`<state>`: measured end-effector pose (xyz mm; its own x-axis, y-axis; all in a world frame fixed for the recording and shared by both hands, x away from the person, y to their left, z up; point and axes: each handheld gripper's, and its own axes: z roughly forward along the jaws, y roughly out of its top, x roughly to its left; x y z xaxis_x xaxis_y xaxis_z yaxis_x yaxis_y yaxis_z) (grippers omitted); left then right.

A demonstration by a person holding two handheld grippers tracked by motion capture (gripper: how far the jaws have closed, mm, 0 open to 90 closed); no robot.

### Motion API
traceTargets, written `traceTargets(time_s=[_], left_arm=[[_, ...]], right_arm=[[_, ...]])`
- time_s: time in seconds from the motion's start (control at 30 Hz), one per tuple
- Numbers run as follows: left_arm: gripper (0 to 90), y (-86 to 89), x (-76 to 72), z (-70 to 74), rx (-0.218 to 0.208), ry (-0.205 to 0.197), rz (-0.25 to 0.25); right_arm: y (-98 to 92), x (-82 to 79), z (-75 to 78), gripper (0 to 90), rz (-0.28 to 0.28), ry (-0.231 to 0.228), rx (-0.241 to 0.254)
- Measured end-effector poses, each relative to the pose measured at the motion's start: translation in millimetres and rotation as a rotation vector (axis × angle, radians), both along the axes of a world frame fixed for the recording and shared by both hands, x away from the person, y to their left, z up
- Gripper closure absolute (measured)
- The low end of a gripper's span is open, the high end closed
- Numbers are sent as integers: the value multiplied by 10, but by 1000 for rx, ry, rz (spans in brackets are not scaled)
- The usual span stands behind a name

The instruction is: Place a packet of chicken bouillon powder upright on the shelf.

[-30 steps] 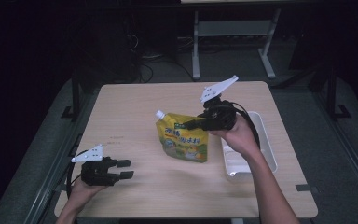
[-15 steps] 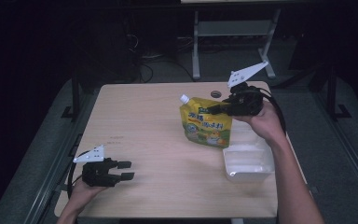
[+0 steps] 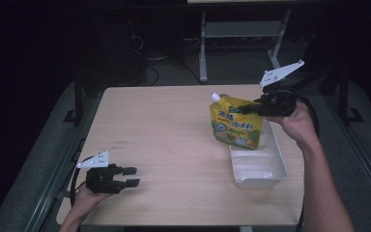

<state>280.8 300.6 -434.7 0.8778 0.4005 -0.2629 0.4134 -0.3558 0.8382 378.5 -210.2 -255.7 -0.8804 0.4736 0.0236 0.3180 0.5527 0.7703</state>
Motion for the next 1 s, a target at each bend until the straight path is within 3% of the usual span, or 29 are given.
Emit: traceTargets(time_s=[0.3,0.47,0.77,1.0], left_arm=[[471,-6,2,-6,6,3,3],[467,-2,4,-5,6,3,6],[466,-4,9,-10,5,5,8],[465,-14,8,-13,6,6,7]], right_arm=[[-209,-70,-55,894,-43,-14,8],[-278,-68,-100,893,-50,0,-24],[-473,-98,-107,893,-87,-10,-5],[-497,-74,-161,892,-86,-4,0]])
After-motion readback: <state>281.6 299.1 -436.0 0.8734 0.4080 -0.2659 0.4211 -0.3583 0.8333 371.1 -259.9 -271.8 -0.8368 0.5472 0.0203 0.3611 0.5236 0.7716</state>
